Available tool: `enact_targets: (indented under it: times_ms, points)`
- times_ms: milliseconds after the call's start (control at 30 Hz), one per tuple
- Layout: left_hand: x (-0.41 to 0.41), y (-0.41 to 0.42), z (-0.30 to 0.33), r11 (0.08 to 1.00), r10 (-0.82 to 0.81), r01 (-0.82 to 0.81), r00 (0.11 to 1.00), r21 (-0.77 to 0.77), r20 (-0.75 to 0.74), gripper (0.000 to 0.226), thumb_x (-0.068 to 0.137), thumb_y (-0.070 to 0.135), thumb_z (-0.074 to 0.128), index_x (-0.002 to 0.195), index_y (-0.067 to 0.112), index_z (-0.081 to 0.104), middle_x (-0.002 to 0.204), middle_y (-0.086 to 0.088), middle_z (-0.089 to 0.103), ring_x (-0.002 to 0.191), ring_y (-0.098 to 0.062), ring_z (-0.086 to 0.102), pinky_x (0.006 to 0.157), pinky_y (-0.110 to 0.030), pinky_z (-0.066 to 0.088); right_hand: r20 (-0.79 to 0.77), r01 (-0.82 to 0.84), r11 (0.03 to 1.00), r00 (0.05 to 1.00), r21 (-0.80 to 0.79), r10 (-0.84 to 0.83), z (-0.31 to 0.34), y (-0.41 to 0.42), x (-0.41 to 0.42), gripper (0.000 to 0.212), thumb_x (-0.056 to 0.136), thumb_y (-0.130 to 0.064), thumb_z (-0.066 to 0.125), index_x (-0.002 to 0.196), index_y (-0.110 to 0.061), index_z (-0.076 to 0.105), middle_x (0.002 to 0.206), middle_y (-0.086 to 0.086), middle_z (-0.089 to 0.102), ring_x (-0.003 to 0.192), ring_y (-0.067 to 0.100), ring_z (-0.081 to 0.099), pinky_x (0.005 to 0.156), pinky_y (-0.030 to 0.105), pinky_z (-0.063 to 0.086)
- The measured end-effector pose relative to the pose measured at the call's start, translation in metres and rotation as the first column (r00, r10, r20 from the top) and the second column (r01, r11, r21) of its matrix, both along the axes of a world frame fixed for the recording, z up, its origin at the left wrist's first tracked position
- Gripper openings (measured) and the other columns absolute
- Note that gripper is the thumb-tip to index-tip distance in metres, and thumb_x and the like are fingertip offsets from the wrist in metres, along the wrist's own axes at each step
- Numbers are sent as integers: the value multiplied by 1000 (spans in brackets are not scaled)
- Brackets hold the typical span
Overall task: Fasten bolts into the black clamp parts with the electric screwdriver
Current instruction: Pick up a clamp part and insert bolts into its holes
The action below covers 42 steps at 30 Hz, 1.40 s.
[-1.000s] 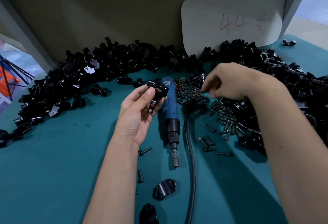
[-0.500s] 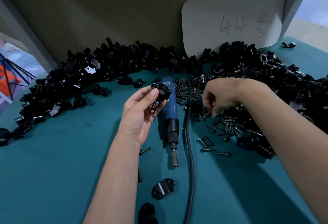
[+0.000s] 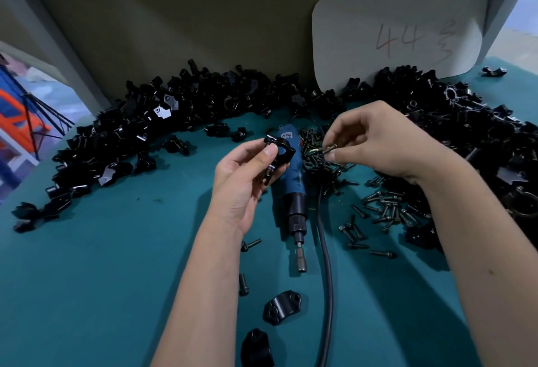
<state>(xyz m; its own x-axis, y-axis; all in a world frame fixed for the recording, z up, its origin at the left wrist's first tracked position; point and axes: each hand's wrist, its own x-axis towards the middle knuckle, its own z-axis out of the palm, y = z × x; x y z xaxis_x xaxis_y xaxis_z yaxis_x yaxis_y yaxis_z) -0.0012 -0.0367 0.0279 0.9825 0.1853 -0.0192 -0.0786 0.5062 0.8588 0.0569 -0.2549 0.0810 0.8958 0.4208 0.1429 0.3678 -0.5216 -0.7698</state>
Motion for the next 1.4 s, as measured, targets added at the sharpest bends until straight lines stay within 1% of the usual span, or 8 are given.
enact_targets:
  times_ms: [267,533,700,800,900,1067,1200,1400]
  points:
    - [1,0,-3,997,-11,10,1000,80,14,18,71,13,80,88,11,78,99,-14,78,94,-25,74,77,-29,61,73,33,993,997,-112,-25,-8,-3,1,28,77,-4,89,77,-28,74,75,-11,75,69,6,71,70,24,58]
    - [1,1,-6,996,-9,8,1000,91,7,17,70,12,81,86,13,79,101,-14,78,94,-26,75,77,-29,61,111,131,961,988,-242,-107,-19,-19,7,26,76,-7,91,75,-30,77,70,-7,71,61,0,62,61,9,48]
    - [3,1,-9,989,-32,26,999,147,37,22,71,12,82,93,11,78,99,-12,78,94,-24,73,82,-31,61,-7,93,992,996,83,-93,-22,-16,10,18,90,-11,79,87,-28,82,75,-2,77,59,13,70,60,22,58]
    - [4,-1,-10,977,-42,28,997,212,62,28,71,13,82,98,9,77,99,-9,77,91,-20,72,83,-29,60,-67,-3,923,997,384,31,-26,3,7,18,90,-2,77,91,-19,83,81,11,78,65,19,68,59,23,56]
    - [3,-2,-10,967,-43,26,997,254,60,37,70,11,83,106,5,75,101,-9,77,91,-19,73,82,-27,59,-32,-54,869,996,492,80,-30,19,3,13,87,-3,80,91,-15,82,77,11,77,64,18,67,56,24,55]
    - [3,1,-11,956,-53,30,996,291,71,25,79,-1,81,101,11,77,95,-4,78,87,-17,75,76,-23,58,-11,-83,890,995,449,99,-34,26,3,10,85,-6,83,94,-11,81,82,14,77,61,24,65,60,28,58]
    - [3,0,-10,942,-64,21,991,335,117,27,67,14,90,91,23,82,96,-5,79,92,-21,74,82,-28,58,18,-113,916,993,386,115,-30,27,0,6,83,-15,86,85,-15,80,75,6,75,55,16,61,56,25,53]
    - [5,-2,-11,923,-45,-11,990,384,137,29,69,16,90,96,20,81,102,-11,79,98,-30,74,90,-41,60,164,-100,990,983,95,84,-25,41,-6,48,103,-37,63,67,-6,54,56,-6,42,51,8,36,51,22,31]
